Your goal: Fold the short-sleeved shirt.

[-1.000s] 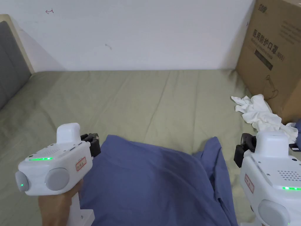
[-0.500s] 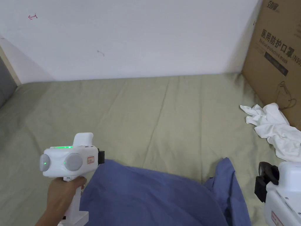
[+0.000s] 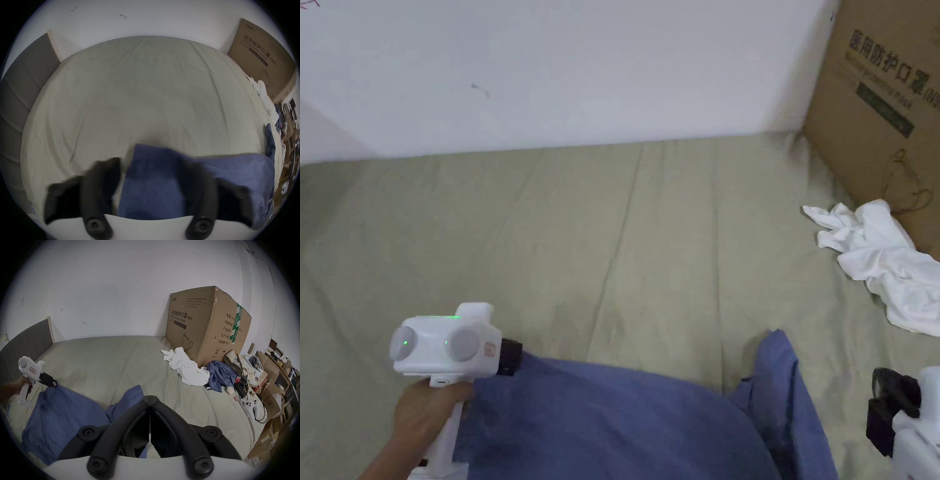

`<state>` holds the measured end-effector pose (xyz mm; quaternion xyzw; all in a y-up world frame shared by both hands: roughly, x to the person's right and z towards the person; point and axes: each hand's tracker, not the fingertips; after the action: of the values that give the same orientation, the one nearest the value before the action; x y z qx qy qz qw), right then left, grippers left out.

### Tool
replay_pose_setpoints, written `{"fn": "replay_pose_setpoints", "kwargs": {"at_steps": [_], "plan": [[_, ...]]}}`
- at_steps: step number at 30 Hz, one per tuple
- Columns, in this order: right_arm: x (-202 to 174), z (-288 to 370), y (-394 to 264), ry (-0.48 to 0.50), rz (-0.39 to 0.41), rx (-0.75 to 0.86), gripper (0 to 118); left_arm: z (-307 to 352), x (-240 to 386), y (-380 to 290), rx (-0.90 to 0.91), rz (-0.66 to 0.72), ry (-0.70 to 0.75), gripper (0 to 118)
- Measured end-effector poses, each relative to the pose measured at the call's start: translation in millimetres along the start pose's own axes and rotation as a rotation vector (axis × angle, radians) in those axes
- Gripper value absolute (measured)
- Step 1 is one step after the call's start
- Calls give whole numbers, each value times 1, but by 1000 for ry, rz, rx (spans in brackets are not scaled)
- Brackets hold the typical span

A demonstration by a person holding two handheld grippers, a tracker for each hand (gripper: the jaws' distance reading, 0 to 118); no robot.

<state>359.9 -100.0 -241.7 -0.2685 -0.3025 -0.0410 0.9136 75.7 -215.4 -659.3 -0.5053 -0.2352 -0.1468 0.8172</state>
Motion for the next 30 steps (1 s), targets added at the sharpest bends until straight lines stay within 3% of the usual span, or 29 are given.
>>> {"fn": "replay_pose_setpoints", "kwargs": {"at_steps": [2, 3, 5, 8, 10, 13, 14, 19, 21, 23, 25, 27, 29, 30], "plan": [[2, -3, 0, -4, -2, -14, 2, -7, 8, -1, -50, -32, -22, 35], [3, -4, 0, -3, -6, -21, 2, -3, 12, -4, -9, -47, 14, 33], [6, -8, 0, 4, -28, -39, 2, 3, 14, -5, 12, -55, -7, 8], [10, -28, 0, 29, -58, -117, 6, 25, 11, -11, 105, -32, -34, 8], [11, -46, -1, 56, -76, -193, 24, 45, 9, -16, 157, -4, -58, 7], [9, -83, -9, 83, -86, -318, 101, 84, 6, -27, 231, 22, -107, 7], [7, -95, -11, 92, -88, -363, 112, 93, 5, -30, 243, 26, -114, 7], [-5, -148, -30, 76, -27, -514, 110, 128, 1, -43, 296, 24, -127, 7], [-10, -158, -39, 80, -15, -555, 92, 135, -1, -46, 301, 26, -138, 7], [-14, -162, -44, 57, -13, -574, 56, 140, -1, -48, 307, 28, -141, 7], [-19, -162, -51, 93, 1, -594, 41, 143, -2, -51, 308, 32, -144, 8], [-24, -158, -53, 76, 6, -581, 36, 140, -5, -52, 307, 36, -141, 7], [-27, -146, -51, 68, 32, -535, 10, 142, -7, -56, 306, 47, -139, 7], [-26, -139, -48, 77, 30, -522, 9, 144, -8, -58, 307, 53, -140, 7]]}}
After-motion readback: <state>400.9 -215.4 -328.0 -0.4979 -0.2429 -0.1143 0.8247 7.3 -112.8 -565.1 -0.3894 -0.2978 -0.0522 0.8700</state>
